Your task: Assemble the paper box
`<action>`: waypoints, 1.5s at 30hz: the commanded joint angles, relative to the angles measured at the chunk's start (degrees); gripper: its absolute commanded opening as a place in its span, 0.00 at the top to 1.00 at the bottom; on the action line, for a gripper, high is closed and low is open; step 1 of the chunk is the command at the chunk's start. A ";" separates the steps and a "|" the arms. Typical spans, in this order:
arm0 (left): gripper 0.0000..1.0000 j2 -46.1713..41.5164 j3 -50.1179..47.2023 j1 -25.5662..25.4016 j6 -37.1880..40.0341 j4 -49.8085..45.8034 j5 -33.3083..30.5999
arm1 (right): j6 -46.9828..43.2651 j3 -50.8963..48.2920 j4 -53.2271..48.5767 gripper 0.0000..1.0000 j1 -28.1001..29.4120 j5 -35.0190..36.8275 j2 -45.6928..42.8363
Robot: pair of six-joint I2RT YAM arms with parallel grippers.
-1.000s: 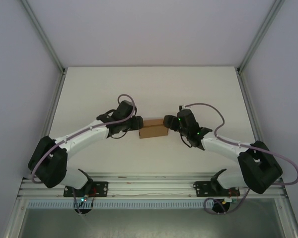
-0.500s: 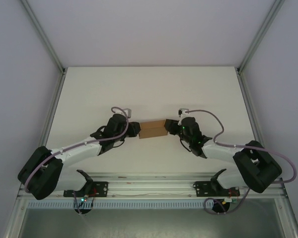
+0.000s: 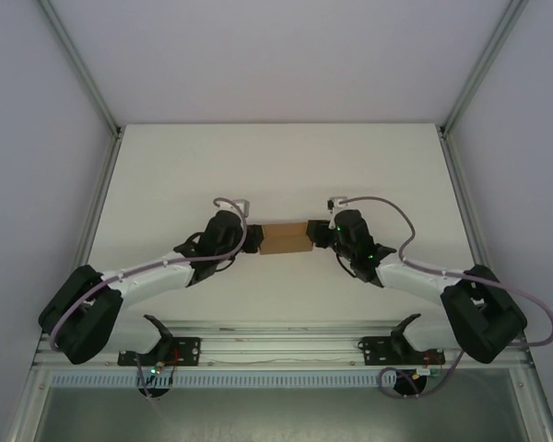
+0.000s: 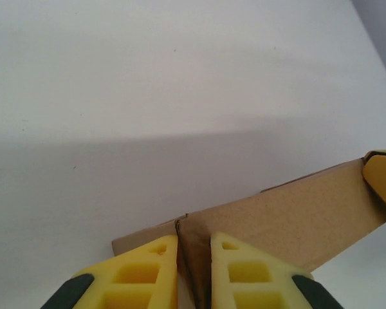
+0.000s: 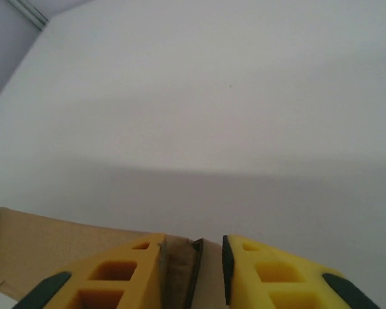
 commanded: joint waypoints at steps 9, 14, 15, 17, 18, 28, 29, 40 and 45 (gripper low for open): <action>0.00 -1.06 24.88 0.44 8.20 -31.81 -13.16 | -13.58 24.52 -35.71 0.19 -0.26 0.28 -0.93; 0.00 -0.56 25.41 8.65 5.89 -34.62 -12.76 | -50.62 32.05 -49.98 0.00 -0.05 -22.63 3.44; 0.00 -0.45 24.73 10.80 5.42 -35.19 -11.82 | -55.56 33.82 -52.90 0.00 0.23 -23.21 4.75; 0.00 -0.68 23.05 14.17 5.05 -35.78 -10.39 | -62.82 38.54 -58.92 0.00 0.56 -22.21 8.51; 0.00 -1.12 21.98 15.11 4.90 -35.82 -10.50 | -65.14 41.04 -61.78 0.00 0.79 -21.34 10.72; 0.00 -6.20 15.15 18.05 4.85 -35.33 -12.16 | -72.45 55.32 -70.37 0.08 4.22 -9.50 32.75; 0.00 -6.11 15.31 18.05 5.31 -35.68 -11.76 | -72.36 56.12 -69.90 0.10 4.35 -8.91 34.11; 0.00 -7.26 15.68 18.08 5.53 -36.83 -12.19 | -71.79 52.75 -54.67 0.55 6.00 5.55 32.33; 0.00 -8.81 14.26 18.10 4.76 -36.67 -13.60 | -80.15 44.88 -37.78 0.56 7.43 22.65 30.86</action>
